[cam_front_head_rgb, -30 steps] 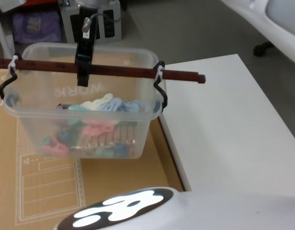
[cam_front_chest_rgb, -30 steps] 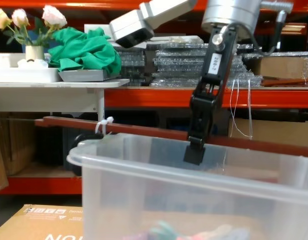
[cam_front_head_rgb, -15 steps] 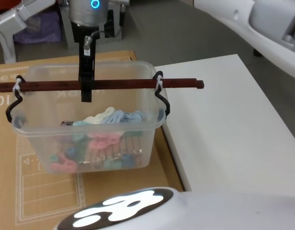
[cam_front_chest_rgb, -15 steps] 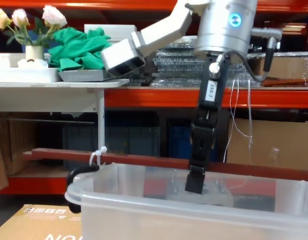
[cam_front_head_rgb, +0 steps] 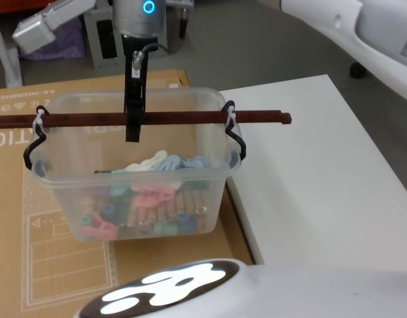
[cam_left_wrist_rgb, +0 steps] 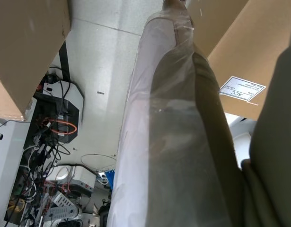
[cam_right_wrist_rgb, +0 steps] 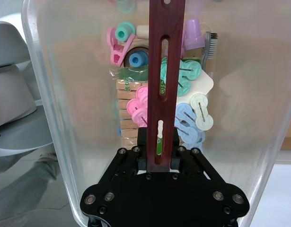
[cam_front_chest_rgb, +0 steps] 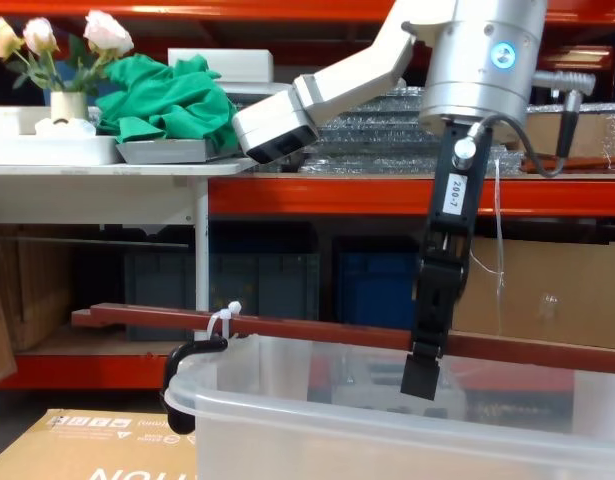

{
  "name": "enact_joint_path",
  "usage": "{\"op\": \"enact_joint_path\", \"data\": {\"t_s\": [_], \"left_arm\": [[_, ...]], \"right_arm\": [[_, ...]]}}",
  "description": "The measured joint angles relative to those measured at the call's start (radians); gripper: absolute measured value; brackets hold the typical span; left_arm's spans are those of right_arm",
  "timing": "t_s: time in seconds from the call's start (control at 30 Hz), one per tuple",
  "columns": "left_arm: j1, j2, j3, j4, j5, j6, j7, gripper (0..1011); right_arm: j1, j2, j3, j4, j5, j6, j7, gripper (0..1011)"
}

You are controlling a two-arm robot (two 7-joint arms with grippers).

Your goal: Use one hand to grasp the basket and place it at the designated location.

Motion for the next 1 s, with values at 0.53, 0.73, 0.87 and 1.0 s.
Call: {"op": "enact_joint_path", "data": {"t_s": [0.53,0.73,0.87,1.0], "left_arm": [[0.0,0.0,0.0,0.0,0.0,0.0,0.0,0],[0.0,0.0,0.0,0.0,0.0,0.0,0.0,0],[0.0,0.0,0.0,0.0,0.0,0.0,0.0,0],[0.0,0.0,0.0,0.0,0.0,0.0,0.0,0]], "right_arm": [[-0.025,0.022,-0.037,-0.037,0.039,-0.003,-0.019,239],[-0.036,0.014,-0.055,-0.021,0.046,-0.021,-0.027,239],[-0.042,0.007,-0.067,-0.001,0.057,-0.039,-0.03,239],[-0.046,-0.001,-0.076,0.028,0.073,-0.061,-0.03,239]]}}
